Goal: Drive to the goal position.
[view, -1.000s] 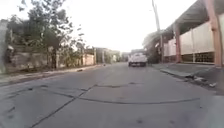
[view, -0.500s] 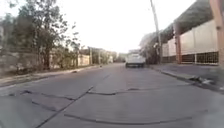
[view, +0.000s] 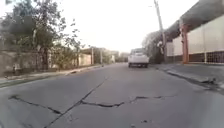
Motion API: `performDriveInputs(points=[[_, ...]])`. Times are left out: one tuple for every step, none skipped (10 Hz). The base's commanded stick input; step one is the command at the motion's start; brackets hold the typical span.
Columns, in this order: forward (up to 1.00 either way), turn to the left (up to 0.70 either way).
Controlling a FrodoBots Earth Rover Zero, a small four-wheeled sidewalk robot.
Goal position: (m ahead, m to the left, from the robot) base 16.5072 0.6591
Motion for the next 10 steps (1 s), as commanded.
performDriveInputs(points=[[1.00,-0.16],[1.00,-0.08],[1.00,0.01],[1.00,0.04],[1.00,0.04],[1.00,0.04],[1.00,-0.06],[1.00,-0.31],[1.00,-0.11],[1.00,0.04]])
